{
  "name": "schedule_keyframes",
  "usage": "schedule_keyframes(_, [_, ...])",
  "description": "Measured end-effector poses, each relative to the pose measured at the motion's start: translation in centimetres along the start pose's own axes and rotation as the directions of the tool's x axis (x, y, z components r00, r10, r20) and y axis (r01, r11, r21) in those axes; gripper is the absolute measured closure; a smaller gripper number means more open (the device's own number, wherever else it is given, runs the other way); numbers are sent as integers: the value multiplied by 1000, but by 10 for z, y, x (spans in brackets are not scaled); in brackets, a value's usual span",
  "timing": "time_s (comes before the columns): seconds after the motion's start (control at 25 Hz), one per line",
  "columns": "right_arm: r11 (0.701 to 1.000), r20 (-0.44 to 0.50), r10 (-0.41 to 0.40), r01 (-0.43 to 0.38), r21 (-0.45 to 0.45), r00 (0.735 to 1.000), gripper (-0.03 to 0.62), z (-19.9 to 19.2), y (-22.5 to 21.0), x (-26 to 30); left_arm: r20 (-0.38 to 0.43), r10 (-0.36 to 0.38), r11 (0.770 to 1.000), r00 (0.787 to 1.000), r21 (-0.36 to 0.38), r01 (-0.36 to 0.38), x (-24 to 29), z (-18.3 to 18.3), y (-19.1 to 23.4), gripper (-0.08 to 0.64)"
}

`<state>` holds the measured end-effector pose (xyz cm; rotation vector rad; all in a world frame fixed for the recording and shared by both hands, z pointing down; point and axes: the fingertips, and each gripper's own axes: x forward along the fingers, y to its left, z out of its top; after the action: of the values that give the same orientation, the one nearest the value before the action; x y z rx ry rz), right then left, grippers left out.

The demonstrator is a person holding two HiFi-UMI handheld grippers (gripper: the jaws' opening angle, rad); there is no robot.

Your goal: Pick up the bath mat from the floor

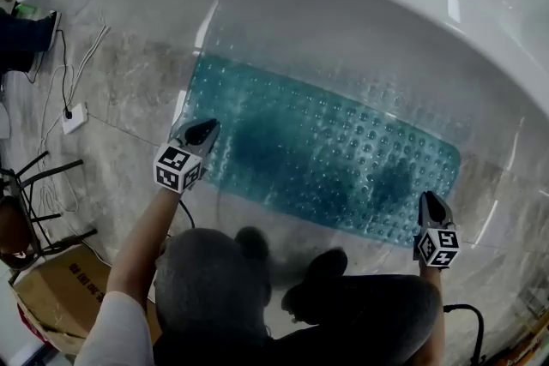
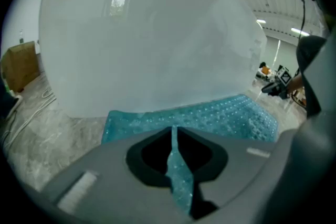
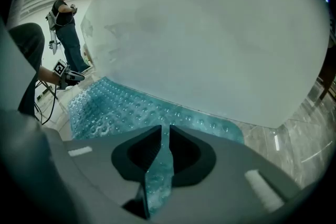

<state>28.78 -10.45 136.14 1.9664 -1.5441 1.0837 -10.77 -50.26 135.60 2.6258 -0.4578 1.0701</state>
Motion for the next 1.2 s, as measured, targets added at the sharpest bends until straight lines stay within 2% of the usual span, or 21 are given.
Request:
schedule_keyframes(0.16, [999, -36, -7, 8, 35, 999, 518, -27, -12, 12, -55, 34, 999, 998, -25, -36, 7, -34, 28, 509])
schedule_keyframes(0.28, [999, -74, -7, 10, 30, 997, 504, -48, -16, 23, -95, 99, 994, 991, -29, -102, 5, -57, 60, 467])
schedule_keyframes(0.44, [998, -116, -40, 45, 39, 992, 480, -73, -31, 30, -153, 225, 971, 962, -41, -234, 7, -79, 111, 382])
schedule_keyframes(0.52, [997, -125, -57, 63, 51, 990, 458, -81, -38, 34, -207, 258, 961, 944, -44, -273, 11, -93, 132, 337])
schedule_keyframes(0.6, [995, -130, -70, 78, 58, 989, 435, -87, -43, 37, -280, 245, 961, 928, -58, -271, 20, -111, 145, 242])
schedule_keyframes(0.72, [993, -147, -86, 97, 64, 985, 406, -97, -46, 32, -352, 174, 967, 920, -118, -228, 33, -134, 150, 164])
schedule_keyframes(0.84, [993, -164, -79, 92, 76, 983, 335, -109, -45, 35, -392, 116, 961, 913, -187, -202, 36, -147, 150, 158])
schedule_keyframes(0.96, [989, -189, -95, 115, 95, 977, 275, -125, -59, 31, -421, 105, 966, 901, -172, -193, 44, -149, 140, 182])
schedule_keyframes(1.08, [983, -206, -105, 133, 126, 973, 230, -138, -79, 33, -422, 114, 974, 899, -131, -185, 51, -143, 123, 298])
schedule_keyframes(1.2, [969, -207, -149, 185, 166, 967, 188, -152, -109, 36, -404, 167, 983, 899, -6, -185, 50, -132, 102, 423])
